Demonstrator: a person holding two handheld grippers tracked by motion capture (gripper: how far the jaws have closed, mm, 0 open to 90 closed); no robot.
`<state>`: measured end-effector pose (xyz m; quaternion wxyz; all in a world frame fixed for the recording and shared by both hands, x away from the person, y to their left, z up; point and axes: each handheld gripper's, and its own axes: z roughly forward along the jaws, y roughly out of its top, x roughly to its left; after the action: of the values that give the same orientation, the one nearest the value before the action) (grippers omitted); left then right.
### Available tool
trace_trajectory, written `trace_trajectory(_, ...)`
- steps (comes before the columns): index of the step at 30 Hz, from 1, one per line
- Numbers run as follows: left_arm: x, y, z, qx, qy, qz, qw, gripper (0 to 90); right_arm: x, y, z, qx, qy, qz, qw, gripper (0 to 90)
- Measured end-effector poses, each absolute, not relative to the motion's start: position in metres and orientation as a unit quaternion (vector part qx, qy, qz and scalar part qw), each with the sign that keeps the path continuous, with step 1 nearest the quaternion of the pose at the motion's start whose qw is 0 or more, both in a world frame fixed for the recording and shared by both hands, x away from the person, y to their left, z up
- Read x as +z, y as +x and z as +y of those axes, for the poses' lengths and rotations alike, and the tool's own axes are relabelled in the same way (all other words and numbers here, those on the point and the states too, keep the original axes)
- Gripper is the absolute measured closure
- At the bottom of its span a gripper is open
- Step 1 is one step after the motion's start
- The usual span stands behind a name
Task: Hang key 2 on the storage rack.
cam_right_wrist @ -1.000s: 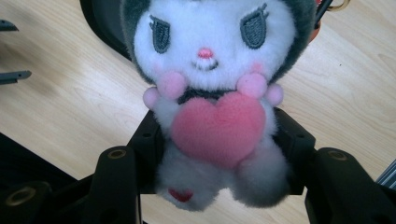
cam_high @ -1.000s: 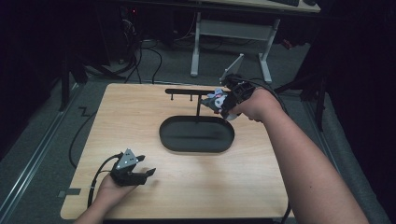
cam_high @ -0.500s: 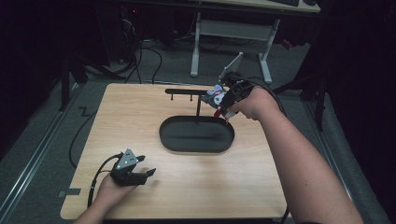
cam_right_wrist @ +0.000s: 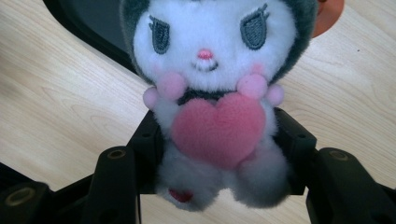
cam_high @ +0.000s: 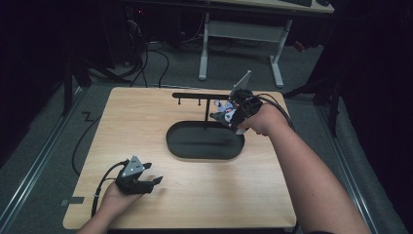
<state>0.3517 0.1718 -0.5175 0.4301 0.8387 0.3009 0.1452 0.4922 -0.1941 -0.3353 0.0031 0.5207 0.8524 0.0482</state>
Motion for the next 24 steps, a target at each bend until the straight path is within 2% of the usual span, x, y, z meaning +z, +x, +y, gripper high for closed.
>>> trace_trajectory(17, -0.518, 0.352, 0.171, 0.144, 0.840, 0.299, 0.428, 32.2, -0.364, 0.499, -0.188, 0.055, 0.522, 0.851, -0.016, 45.8)
trace_trajectory(24, -0.518, 0.351, 0.171, 0.145, 0.841, 0.298, 0.428, 32.2, -0.372, 0.501, -0.184, 0.061, 0.517, 0.854, -0.015, 34.9)
